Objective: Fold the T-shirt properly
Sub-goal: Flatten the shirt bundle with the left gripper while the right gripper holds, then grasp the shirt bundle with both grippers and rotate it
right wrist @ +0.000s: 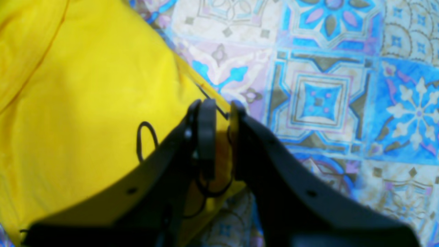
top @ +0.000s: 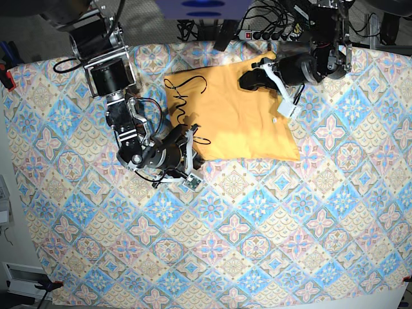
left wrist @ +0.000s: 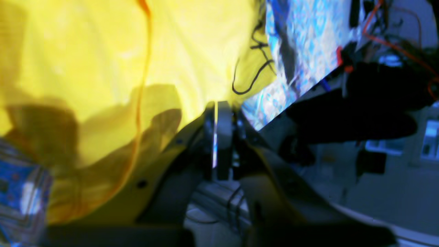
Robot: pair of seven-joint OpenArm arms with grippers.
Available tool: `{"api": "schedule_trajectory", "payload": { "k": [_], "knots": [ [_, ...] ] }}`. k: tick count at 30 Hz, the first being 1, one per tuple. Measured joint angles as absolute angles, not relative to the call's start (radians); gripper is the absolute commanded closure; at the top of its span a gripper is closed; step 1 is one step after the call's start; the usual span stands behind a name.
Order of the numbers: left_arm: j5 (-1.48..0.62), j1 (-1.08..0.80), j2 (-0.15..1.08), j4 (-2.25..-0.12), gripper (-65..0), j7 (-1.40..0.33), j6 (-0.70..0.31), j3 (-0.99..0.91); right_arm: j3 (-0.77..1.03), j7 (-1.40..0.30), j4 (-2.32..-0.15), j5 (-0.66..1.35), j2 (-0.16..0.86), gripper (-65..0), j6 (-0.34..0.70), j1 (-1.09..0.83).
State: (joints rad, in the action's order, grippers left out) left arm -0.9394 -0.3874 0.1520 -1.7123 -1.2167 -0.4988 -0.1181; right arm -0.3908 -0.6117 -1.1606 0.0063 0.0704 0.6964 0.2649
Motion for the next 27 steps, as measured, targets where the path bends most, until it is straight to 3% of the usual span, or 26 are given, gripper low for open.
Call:
{"api": "schedule_trajectory", "payload": {
  "k": [13,27],
  "knots": [
    [-0.682,-0.323,0.136,-1.573,0.0,-1.110,-0.494,0.022,-0.393,-0.525,-0.946,0.007,0.047,-7.4,0.696,0.336],
    [-0.495,-0.210,0.136,-1.509,0.0,-1.060,-0.500,0.022,-0.397,-0.507,-1.087,0.023,0.163,-7.4,0.696,0.206]
  ]
}}
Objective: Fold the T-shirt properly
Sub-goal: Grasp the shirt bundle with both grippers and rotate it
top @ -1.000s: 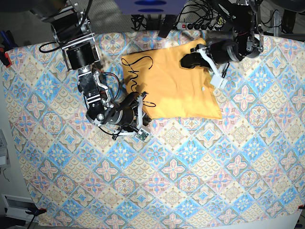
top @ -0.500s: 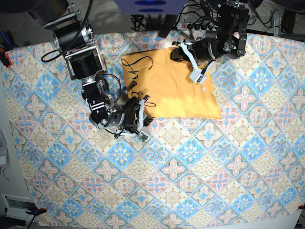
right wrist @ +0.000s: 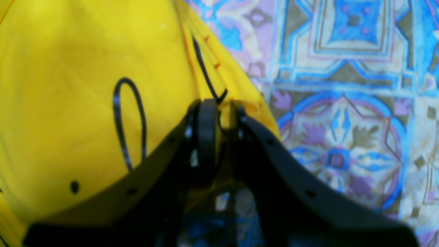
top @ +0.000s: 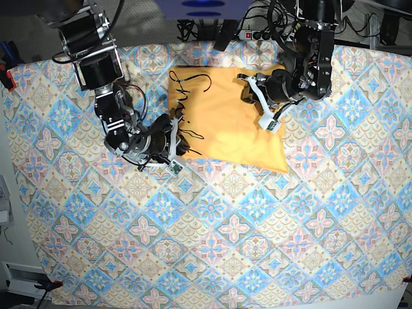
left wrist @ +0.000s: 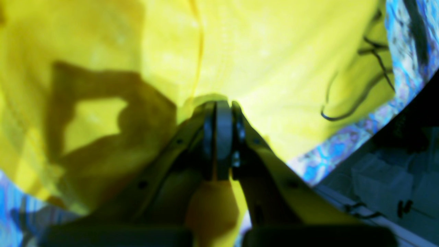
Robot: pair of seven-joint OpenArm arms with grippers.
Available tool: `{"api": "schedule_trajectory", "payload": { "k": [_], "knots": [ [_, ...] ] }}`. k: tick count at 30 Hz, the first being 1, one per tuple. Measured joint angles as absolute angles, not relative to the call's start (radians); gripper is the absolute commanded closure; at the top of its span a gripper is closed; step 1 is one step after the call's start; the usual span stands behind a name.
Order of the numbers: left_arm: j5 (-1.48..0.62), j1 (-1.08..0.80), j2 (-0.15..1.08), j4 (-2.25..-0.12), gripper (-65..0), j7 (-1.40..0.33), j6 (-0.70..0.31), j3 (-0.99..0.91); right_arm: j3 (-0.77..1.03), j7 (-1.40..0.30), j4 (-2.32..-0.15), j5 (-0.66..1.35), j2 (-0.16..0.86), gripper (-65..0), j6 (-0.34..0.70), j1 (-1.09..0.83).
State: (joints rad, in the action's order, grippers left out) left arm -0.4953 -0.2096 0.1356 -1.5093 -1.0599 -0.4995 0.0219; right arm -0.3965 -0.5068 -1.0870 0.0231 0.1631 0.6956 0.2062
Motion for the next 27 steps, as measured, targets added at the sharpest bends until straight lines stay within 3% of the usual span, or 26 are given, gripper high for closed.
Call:
{"api": "schedule_trajectory", "payload": {
  "k": [10,14,23,27],
  "knots": [
    [-0.532,-0.017,0.132,-1.272,0.0,-0.980,-0.547,0.029,-0.391,-0.595,-1.310,0.027,0.257,-7.4,0.696,0.048],
    [-0.503,0.070,0.127,-1.219,0.0,-0.974,-0.523,0.030,-0.397,-0.631,-1.403,0.026,0.289,-7.4,0.696,-0.018],
    [-0.464,0.174,0.144,-1.178,0.0,-0.934,-0.498,0.027,-0.387,-0.660,-1.620,0.006,0.352,-7.4,0.696,-0.138],
    [-0.459,0.153,0.147,-1.300,0.0,-0.951,-0.493,0.021,-0.389,-0.657,-1.755,0.010,0.347,-7.4,0.701,-0.179]
  ]
}}
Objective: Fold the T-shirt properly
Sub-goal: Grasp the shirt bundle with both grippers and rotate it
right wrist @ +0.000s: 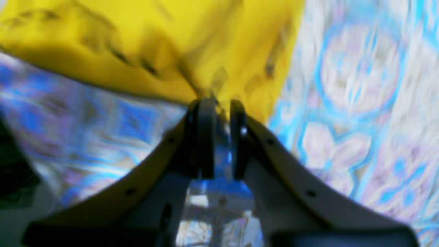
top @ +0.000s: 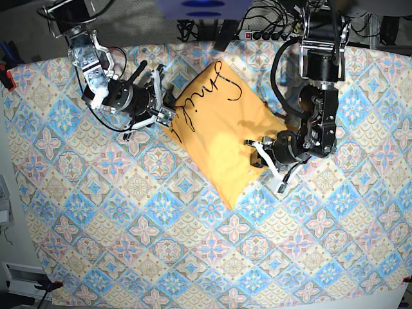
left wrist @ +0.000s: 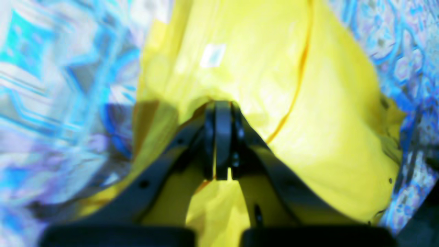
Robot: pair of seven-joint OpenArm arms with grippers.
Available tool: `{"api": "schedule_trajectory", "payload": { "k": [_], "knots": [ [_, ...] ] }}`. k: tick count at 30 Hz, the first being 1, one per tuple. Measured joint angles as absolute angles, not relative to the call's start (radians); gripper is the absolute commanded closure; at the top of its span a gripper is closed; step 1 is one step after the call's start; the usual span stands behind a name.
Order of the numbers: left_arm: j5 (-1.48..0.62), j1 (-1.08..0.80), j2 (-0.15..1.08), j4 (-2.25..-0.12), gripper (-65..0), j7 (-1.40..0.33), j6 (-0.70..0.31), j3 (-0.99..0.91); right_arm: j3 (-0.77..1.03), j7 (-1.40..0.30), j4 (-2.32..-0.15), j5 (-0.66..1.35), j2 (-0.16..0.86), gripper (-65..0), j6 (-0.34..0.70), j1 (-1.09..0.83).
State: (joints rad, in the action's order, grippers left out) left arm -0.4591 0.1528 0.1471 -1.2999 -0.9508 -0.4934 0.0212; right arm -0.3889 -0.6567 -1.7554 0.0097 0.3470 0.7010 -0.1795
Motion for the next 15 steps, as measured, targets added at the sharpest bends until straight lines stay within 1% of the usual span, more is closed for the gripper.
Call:
{"api": "schedule_trajectory", "payload": {
  "k": [2,5,9,10,15],
  "knots": [
    [-0.472,0.119,0.168,-1.425,0.0,-0.964,-0.497,0.022,-0.389,-0.654,-1.819,0.014,0.347,-7.4,0.701,-0.189],
    [-0.472,0.059,0.179,-1.566,0.0,-0.979,-0.498,-0.015,-0.408,-0.654,-1.849,0.013,0.338,-7.4,0.699,-0.186],
    [-0.472,-0.071,0.167,-1.680,0.0,-1.010,-0.465,-0.165,-0.491,-0.674,-1.834,0.006,0.267,-7.4,0.696,-0.160],
    [-0.470,-0.101,0.168,-1.702,0.0,-1.016,-0.463,-0.194,-0.509,-0.673,-1.831,0.014,0.248,-7.4,0.709,-0.147],
    [-0.476,-0.249,0.160,-1.822,0.0,-1.010,-0.467,-0.324,-0.592,-0.684,-1.742,0.018,0.163,-7.4,0.696,-0.056]
  ]
}}
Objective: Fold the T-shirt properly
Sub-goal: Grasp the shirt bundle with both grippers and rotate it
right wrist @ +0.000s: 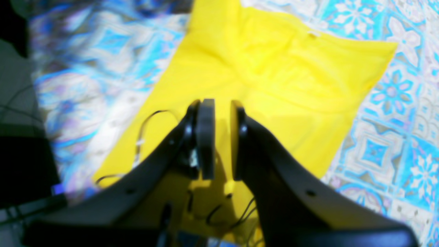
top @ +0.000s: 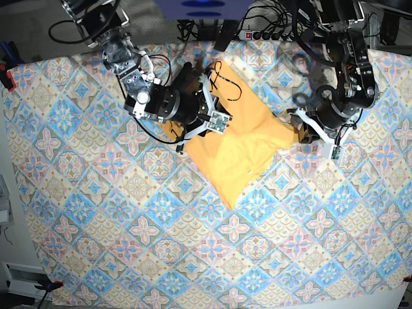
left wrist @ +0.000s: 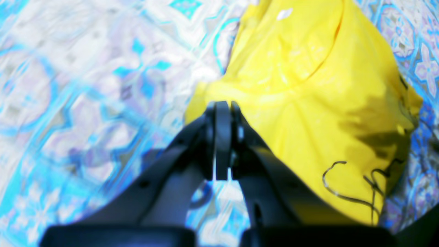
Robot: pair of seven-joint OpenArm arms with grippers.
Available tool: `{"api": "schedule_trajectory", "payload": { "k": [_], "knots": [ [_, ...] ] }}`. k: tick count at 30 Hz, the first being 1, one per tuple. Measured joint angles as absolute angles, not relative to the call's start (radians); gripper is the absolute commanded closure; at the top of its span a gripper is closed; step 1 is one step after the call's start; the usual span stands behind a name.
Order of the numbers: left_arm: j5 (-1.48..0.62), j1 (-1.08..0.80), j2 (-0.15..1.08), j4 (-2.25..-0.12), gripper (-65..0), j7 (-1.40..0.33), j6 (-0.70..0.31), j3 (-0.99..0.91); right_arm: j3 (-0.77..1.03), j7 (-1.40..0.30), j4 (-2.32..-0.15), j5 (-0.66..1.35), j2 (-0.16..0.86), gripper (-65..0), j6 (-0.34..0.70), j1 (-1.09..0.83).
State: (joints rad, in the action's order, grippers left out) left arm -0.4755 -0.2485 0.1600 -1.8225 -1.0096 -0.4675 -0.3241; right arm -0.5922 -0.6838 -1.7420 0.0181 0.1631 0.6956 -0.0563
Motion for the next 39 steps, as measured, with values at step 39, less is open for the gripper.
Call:
{"api": "schedule_trajectory", "payload": {
  "k": [39],
  "knots": [
    [-0.477,-0.368,-0.020,-1.843,0.0,-1.065,-0.466,-0.664,-0.753,-0.350,-0.780,0.015,-0.146,-7.4,0.701,0.328]
  ]
}}
